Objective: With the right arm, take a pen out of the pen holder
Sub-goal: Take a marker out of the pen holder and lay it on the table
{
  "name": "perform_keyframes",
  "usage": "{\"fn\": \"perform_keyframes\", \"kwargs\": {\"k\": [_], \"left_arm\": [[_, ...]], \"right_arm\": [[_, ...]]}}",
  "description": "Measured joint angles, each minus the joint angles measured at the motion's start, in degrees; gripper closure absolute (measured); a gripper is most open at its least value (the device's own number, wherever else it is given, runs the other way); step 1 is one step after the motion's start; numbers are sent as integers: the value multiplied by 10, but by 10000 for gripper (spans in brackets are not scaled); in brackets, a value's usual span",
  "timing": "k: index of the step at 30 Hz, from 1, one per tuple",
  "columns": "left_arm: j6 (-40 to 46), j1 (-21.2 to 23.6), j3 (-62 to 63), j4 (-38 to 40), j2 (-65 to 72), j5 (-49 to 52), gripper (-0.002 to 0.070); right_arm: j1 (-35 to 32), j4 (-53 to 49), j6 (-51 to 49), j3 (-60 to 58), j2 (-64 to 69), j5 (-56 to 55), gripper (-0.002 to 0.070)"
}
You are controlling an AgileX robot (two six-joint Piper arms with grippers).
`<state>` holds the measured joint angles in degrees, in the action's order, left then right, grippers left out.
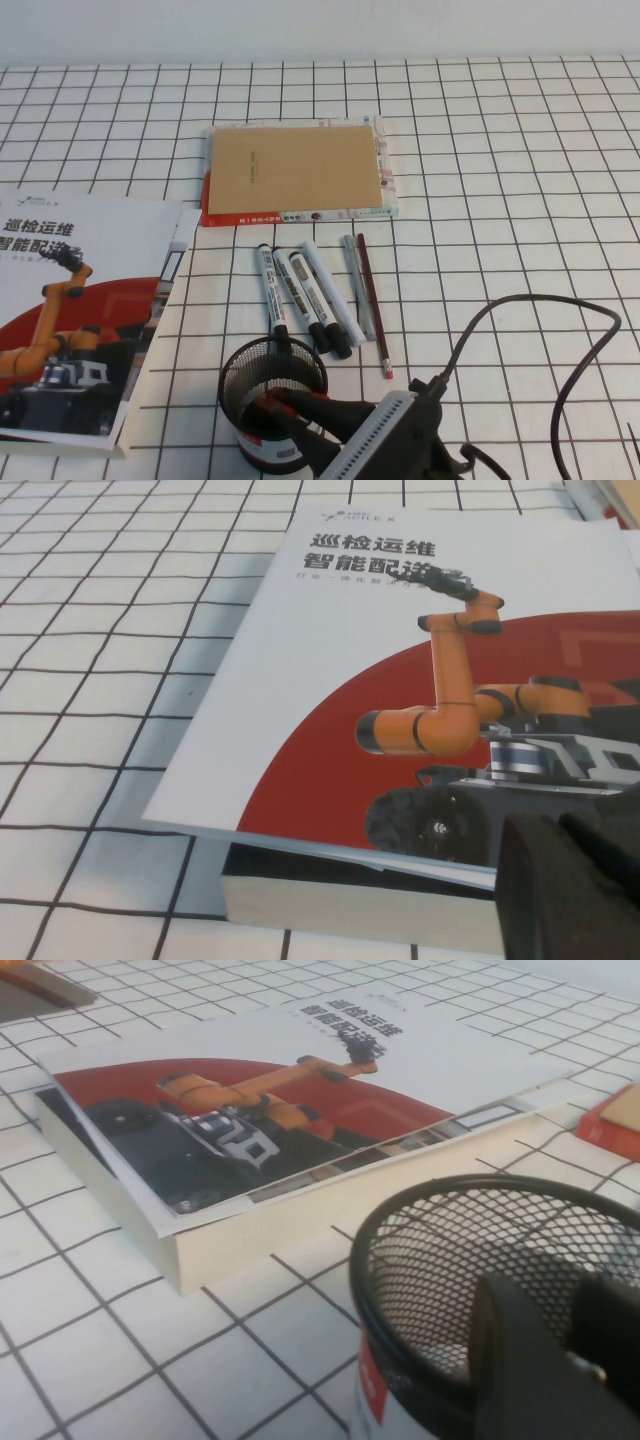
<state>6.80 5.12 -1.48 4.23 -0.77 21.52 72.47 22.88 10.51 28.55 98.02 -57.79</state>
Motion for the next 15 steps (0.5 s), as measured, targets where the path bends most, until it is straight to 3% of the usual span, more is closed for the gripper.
{"fn": "perform_keyframes", "kwargs": {"k": [15], "left_arm": [[0, 0, 0, 0, 0, 0, 678]], "right_arm": [[0, 42, 0, 1, 0, -2, 605]]}}
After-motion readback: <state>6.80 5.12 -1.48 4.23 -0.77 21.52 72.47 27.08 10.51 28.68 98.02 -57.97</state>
